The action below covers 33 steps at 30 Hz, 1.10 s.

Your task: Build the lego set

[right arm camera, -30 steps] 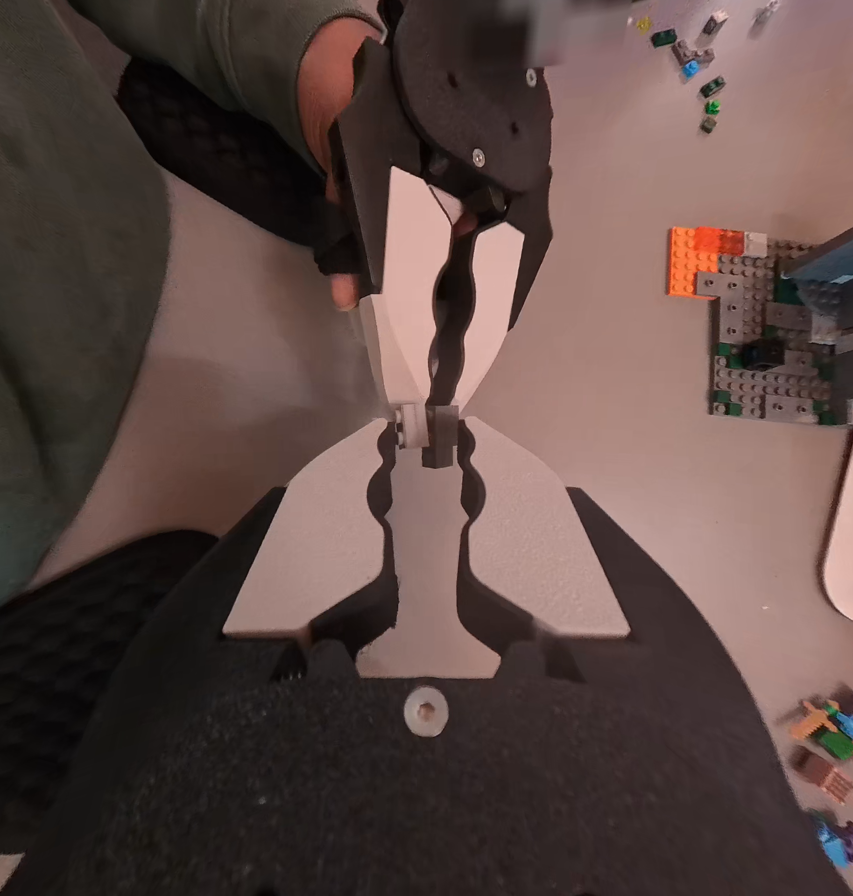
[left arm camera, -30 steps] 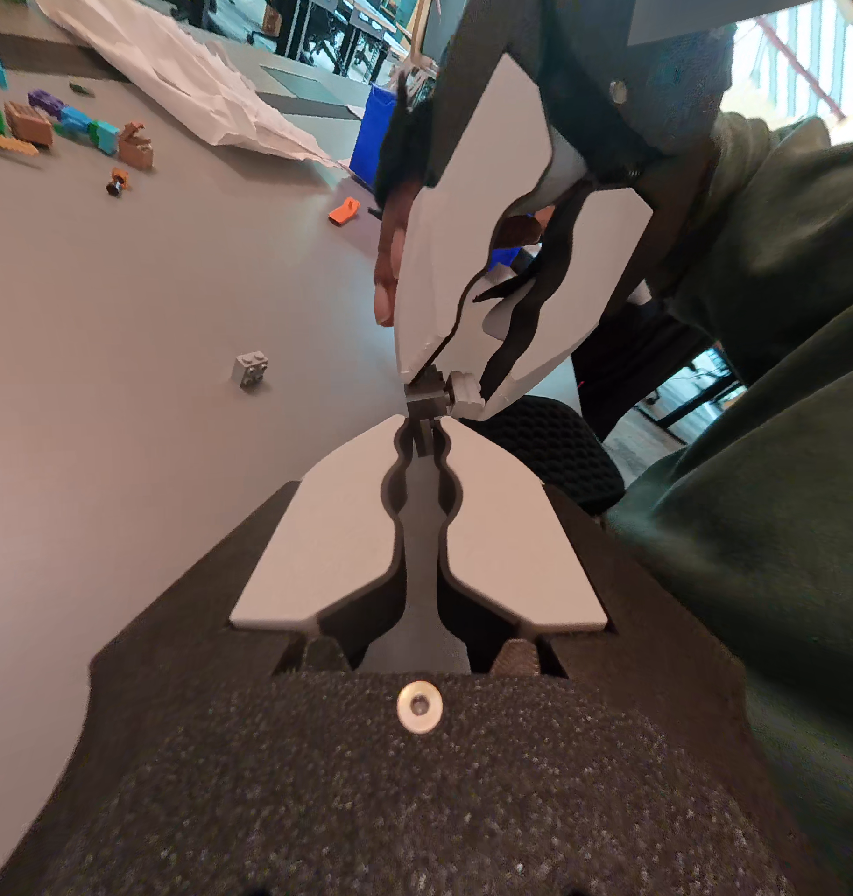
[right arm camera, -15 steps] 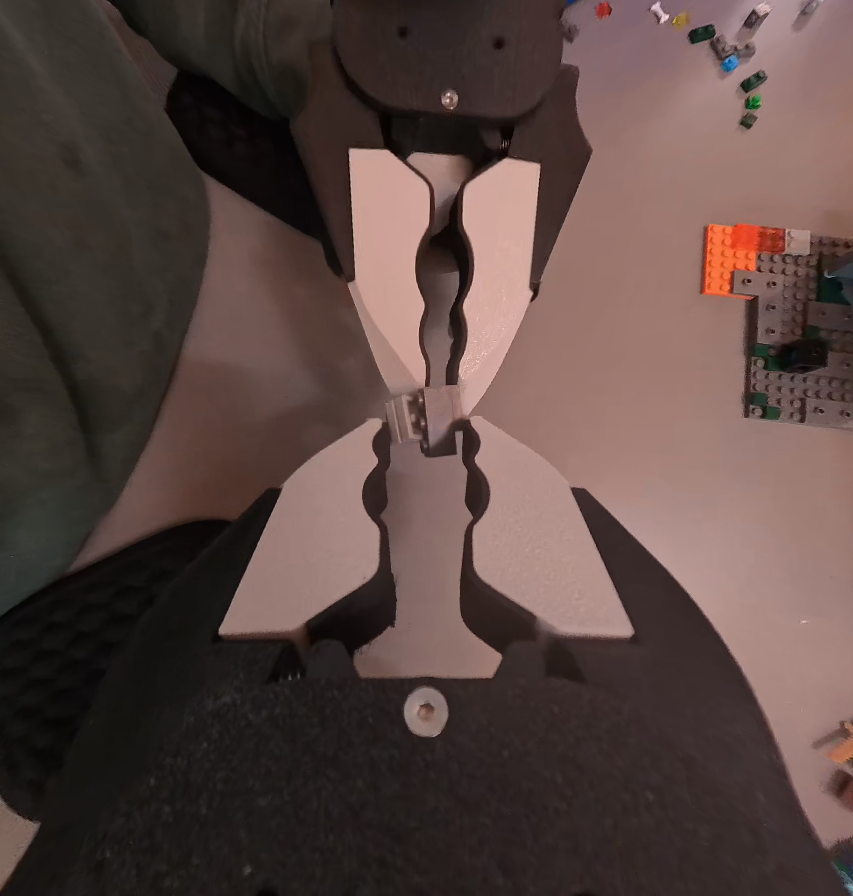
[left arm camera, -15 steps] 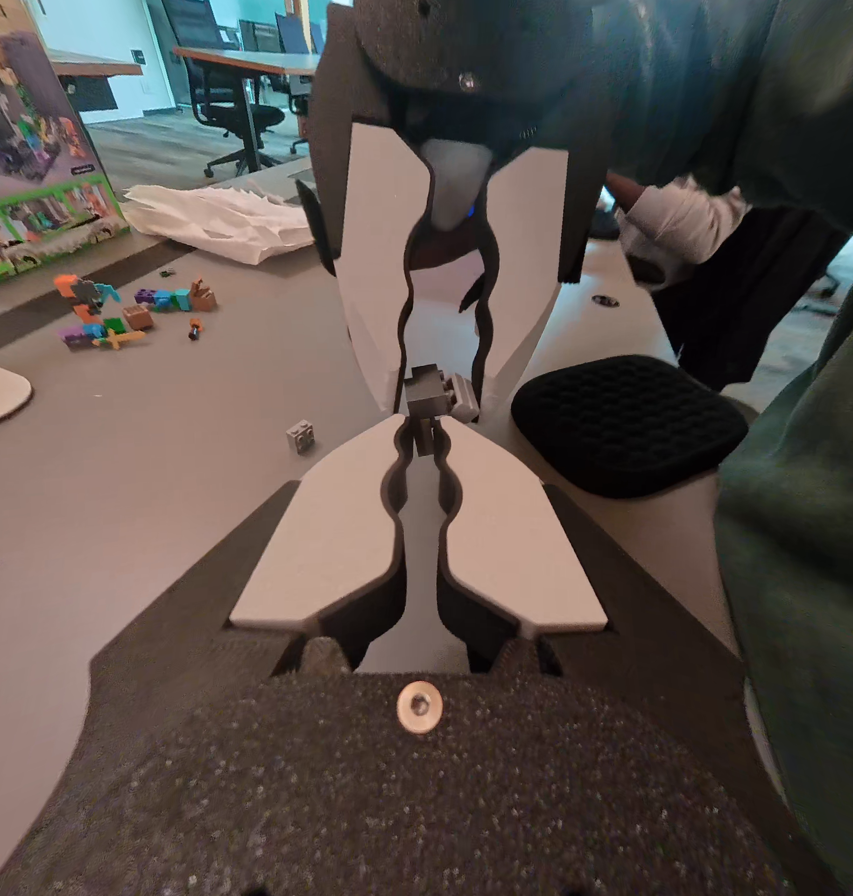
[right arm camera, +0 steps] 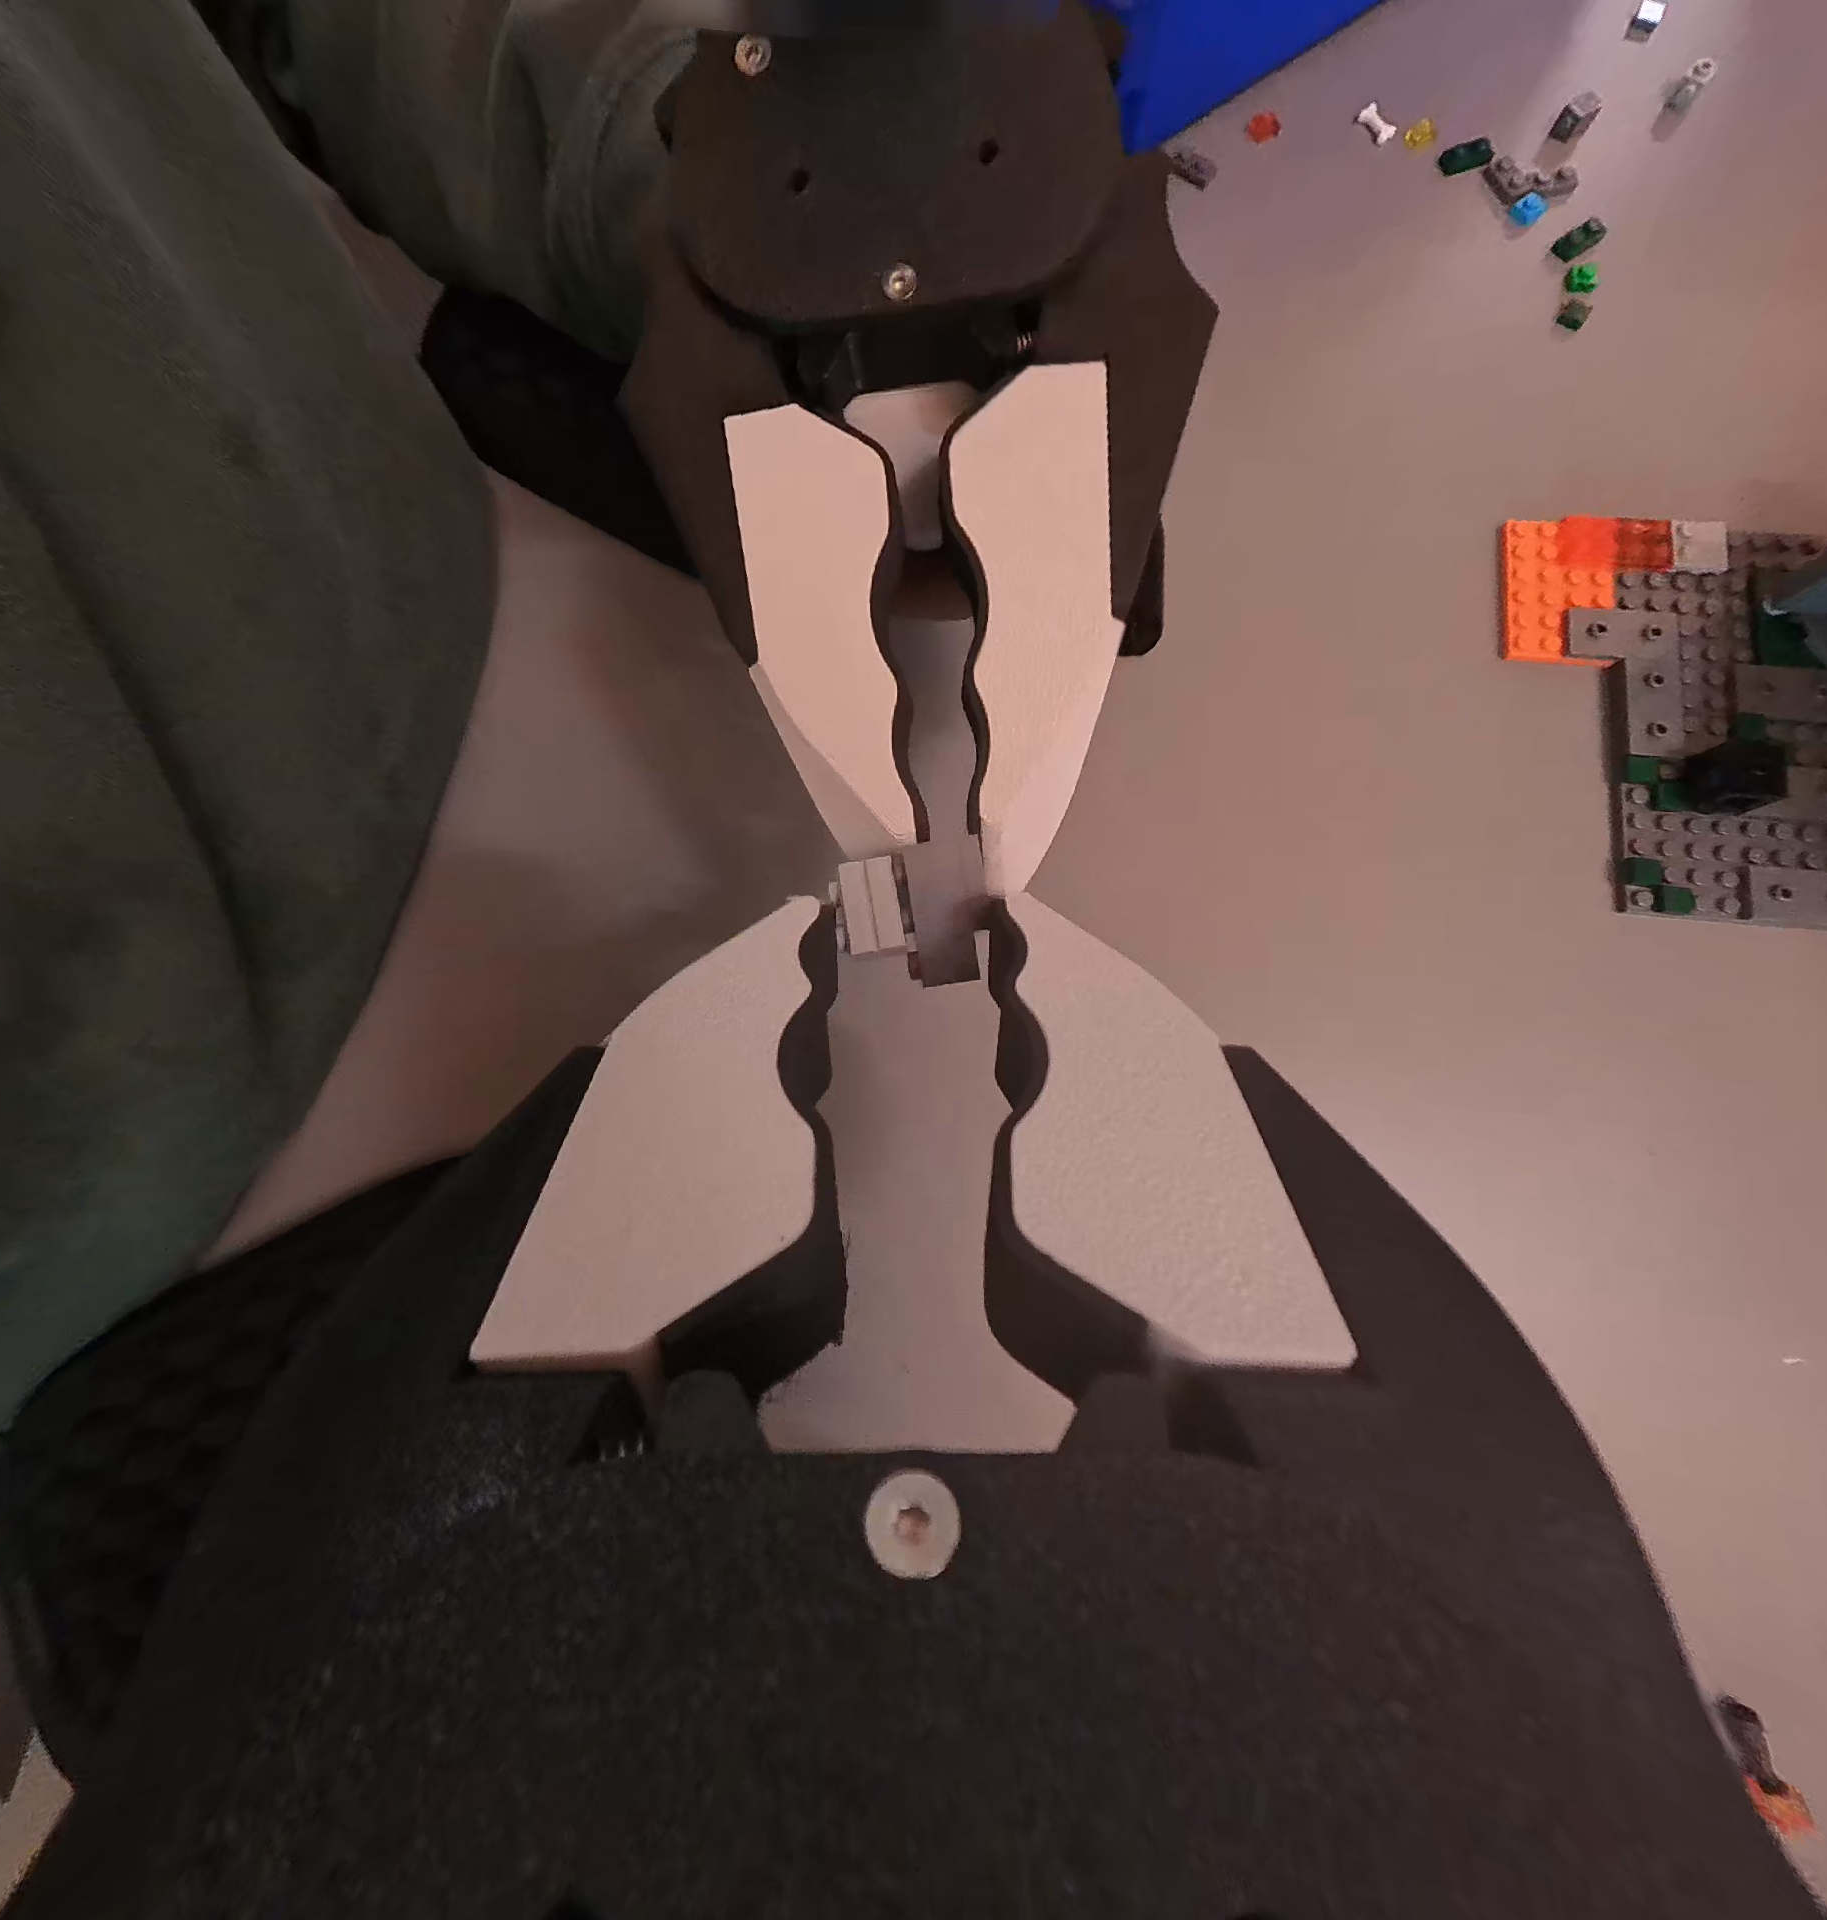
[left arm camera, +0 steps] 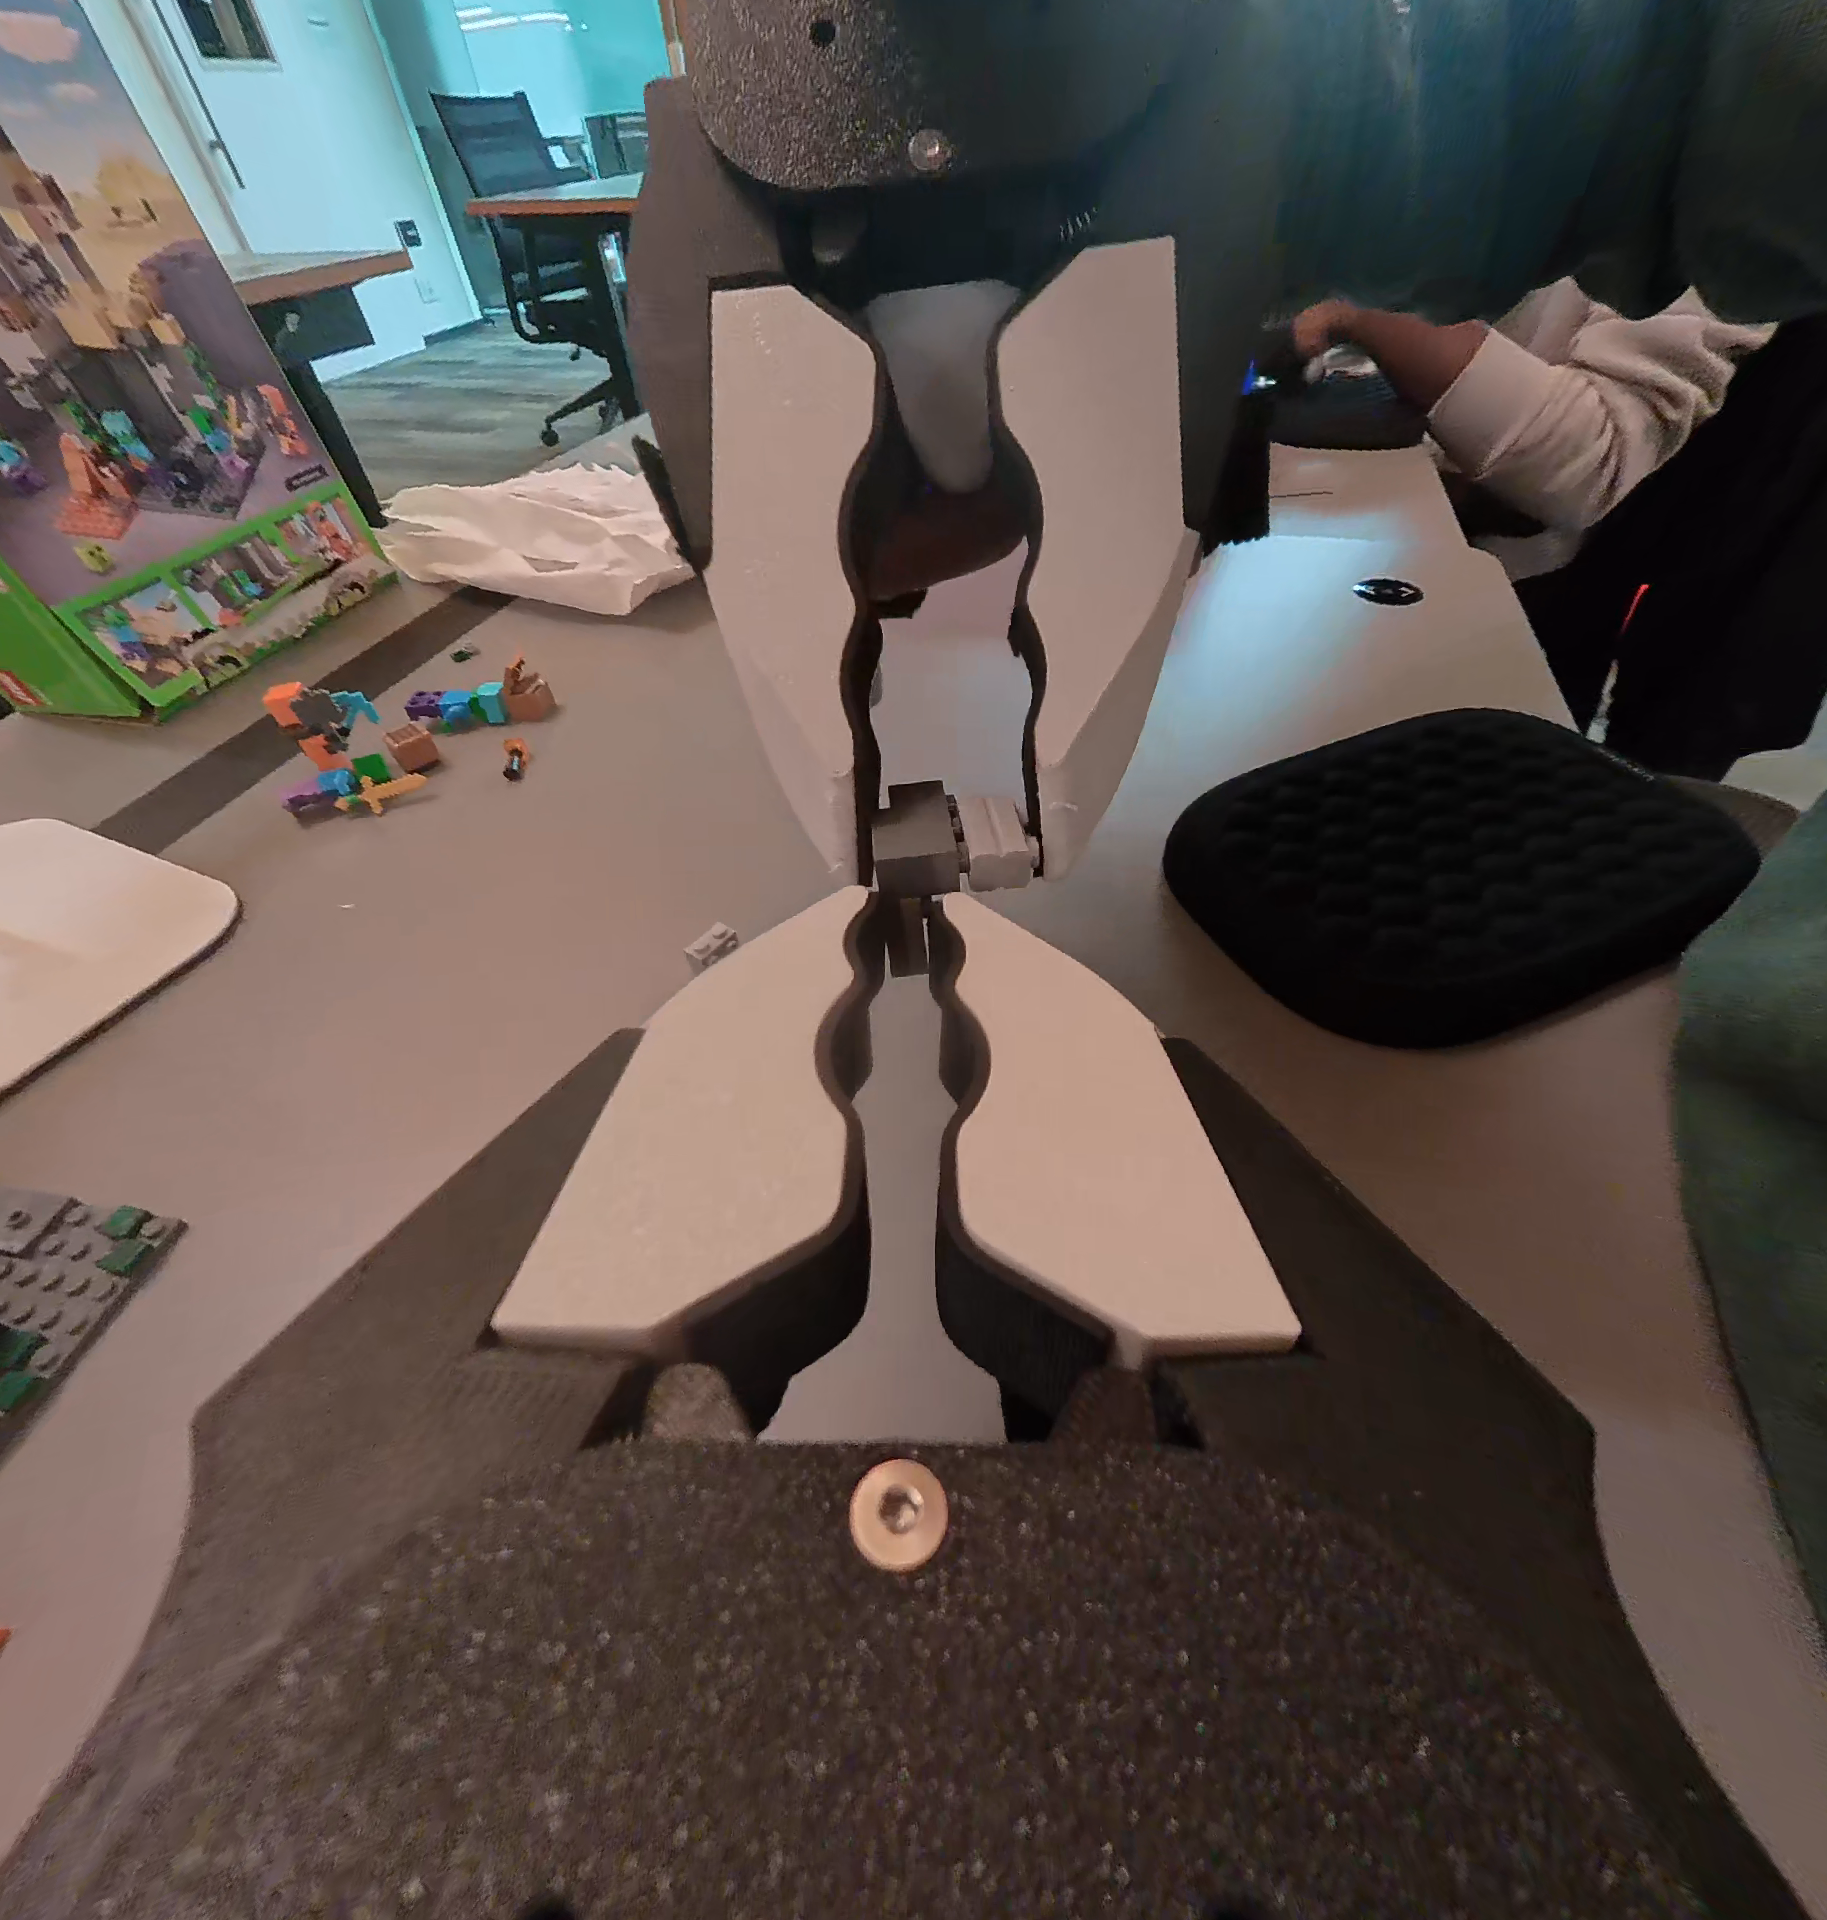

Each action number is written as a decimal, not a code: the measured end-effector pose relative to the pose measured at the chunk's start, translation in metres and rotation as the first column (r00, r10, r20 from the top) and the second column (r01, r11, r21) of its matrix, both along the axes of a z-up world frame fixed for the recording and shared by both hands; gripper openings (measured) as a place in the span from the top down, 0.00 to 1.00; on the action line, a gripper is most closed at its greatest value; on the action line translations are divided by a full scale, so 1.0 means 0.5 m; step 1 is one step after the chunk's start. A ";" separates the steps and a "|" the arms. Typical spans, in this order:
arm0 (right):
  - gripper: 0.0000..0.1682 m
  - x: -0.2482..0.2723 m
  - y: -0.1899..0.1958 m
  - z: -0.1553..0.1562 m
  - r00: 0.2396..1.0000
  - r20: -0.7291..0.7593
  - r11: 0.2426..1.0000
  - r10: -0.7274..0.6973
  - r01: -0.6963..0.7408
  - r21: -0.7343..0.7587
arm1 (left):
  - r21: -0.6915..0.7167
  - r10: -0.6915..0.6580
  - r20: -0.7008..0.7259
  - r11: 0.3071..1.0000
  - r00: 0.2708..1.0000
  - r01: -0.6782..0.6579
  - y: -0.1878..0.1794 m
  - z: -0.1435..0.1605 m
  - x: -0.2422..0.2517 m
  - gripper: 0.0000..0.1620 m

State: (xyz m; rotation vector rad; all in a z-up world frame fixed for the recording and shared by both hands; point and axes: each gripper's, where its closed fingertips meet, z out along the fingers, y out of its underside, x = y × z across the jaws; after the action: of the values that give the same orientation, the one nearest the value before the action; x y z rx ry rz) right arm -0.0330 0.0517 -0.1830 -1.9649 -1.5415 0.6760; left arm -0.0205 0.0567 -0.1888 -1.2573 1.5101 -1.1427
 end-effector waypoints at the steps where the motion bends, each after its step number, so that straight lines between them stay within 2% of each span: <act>1: 0.84 -0.001 0.000 0.003 1.000 -0.012 1.000 -0.003 0.003 -0.004 | 0.012 0.004 0.007 1.000 1.000 -0.004 0.001 0.002 0.000 0.95; 10: 0.84 -0.005 -0.003 0.012 0.998 -0.057 1.000 0.000 0.001 0.023 | 0.057 -0.005 0.032 0.998 0.999 0.003 -0.003 0.008 -0.002 0.95; 26: 0.85 -0.007 -0.025 0.011 0.998 -0.047 0.996 0.052 -0.048 0.077 | 0.139 -0.044 0.009 0.989 0.999 0.042 -0.024 0.007 -0.003 0.95; 33: 0.85 -0.008 -0.017 0.011 0.999 -0.045 0.994 0.020 -0.015 0.112 | 0.171 -0.007 0.000 0.985 1.000 0.007 -0.015 0.007 -0.004 0.95</act>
State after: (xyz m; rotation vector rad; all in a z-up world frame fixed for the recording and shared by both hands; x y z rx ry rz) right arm -0.0368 0.0431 -0.1774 -1.8436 -1.5367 0.6244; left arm -0.0224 0.0492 -0.1851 -1.1357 1.5773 -0.9951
